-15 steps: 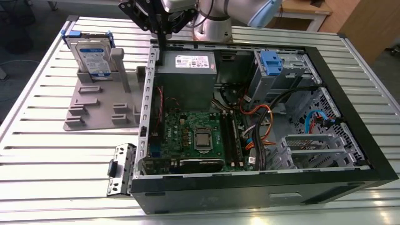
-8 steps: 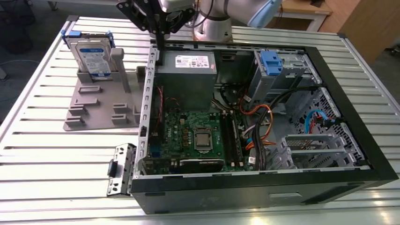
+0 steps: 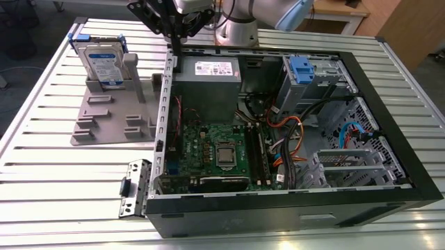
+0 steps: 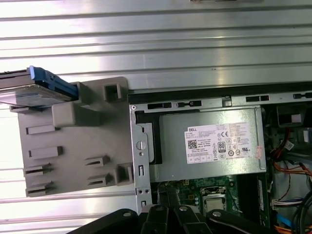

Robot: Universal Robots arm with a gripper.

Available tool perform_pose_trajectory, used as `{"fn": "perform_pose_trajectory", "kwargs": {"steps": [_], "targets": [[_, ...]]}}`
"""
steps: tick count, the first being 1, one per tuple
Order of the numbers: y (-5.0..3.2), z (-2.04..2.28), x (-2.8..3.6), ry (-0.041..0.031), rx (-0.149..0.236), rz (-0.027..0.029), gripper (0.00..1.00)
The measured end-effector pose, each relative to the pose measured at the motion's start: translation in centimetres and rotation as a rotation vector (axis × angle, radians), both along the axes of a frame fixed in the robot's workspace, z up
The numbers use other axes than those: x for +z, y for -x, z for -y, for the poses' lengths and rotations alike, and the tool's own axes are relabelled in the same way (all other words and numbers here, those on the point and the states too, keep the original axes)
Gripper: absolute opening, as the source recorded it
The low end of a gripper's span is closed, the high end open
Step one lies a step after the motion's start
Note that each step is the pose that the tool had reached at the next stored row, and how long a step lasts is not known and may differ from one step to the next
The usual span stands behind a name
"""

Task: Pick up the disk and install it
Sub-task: 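Reach for the disk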

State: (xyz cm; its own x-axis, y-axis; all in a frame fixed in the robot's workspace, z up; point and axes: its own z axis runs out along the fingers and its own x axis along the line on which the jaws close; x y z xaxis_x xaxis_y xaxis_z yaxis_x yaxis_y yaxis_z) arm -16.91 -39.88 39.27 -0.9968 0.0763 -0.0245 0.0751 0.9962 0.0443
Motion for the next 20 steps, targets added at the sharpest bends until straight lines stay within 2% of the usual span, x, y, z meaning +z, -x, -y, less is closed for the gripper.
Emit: {"fn": "perform_pose_trajectory", "kwargs": {"steps": [20], "targets": [[0.92, -0.30, -0.09, -0.0001, 0.000, 0.0001, 0.10]]}}
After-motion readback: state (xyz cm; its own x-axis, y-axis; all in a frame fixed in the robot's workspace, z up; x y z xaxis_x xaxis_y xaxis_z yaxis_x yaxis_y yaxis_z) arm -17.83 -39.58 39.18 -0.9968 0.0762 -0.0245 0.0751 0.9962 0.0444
